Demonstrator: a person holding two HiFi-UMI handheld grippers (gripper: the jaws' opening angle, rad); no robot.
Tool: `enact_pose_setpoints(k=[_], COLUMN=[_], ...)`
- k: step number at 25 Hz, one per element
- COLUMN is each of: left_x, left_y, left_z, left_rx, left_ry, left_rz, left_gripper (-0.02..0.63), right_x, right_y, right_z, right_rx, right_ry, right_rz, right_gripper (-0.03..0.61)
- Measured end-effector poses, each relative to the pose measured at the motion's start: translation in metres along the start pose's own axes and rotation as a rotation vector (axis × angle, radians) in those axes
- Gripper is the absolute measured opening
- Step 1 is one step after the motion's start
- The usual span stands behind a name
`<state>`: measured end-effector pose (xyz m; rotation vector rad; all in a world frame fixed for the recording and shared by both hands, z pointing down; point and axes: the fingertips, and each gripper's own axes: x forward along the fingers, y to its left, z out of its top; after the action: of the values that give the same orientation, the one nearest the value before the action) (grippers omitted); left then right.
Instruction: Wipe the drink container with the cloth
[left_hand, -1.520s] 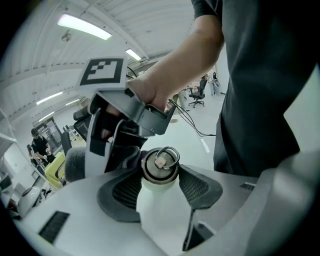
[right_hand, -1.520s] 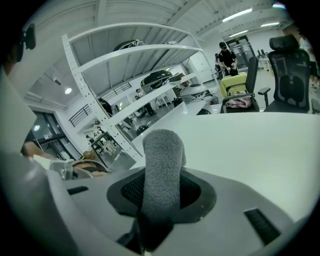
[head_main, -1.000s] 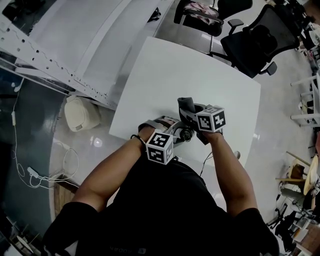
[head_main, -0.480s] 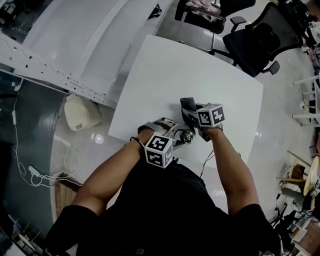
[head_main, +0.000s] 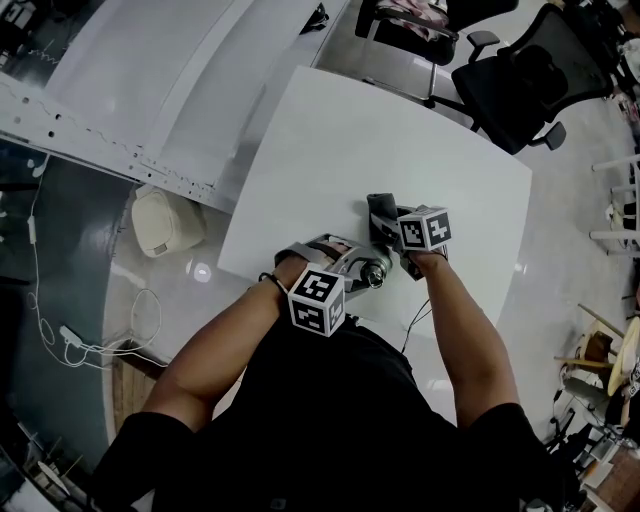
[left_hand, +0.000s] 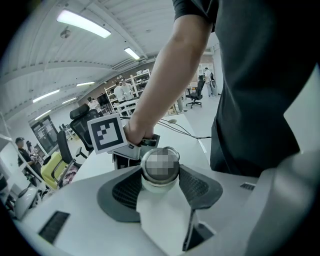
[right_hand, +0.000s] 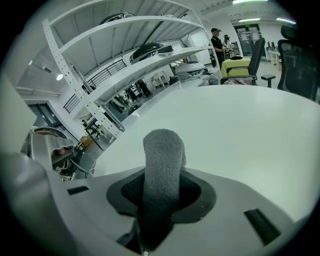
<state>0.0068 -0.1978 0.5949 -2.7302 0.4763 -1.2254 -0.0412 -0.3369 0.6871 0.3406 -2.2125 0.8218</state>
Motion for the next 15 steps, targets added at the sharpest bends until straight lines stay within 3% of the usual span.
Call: enact_pose_setpoints(k=[8,15], left_x=[0.004,0.011], left_y=[0.002,0.009], left_z=[0.002,0.006], left_rx=[-0.026,-0.132], left_ry=[-0.007,-0.053], left_rz=[-0.011,-0.009], left_gripper=[0.242,0.242], right_x=[-0.025,-0.077], right_y=[0.000,0.010], right_z=[0.011,0.031], right_rx=[0.010,0.067], right_ry=[-0.076,-0.251], right_rz=[-0.016,-0.028], right_gripper=[0.112,0.112])
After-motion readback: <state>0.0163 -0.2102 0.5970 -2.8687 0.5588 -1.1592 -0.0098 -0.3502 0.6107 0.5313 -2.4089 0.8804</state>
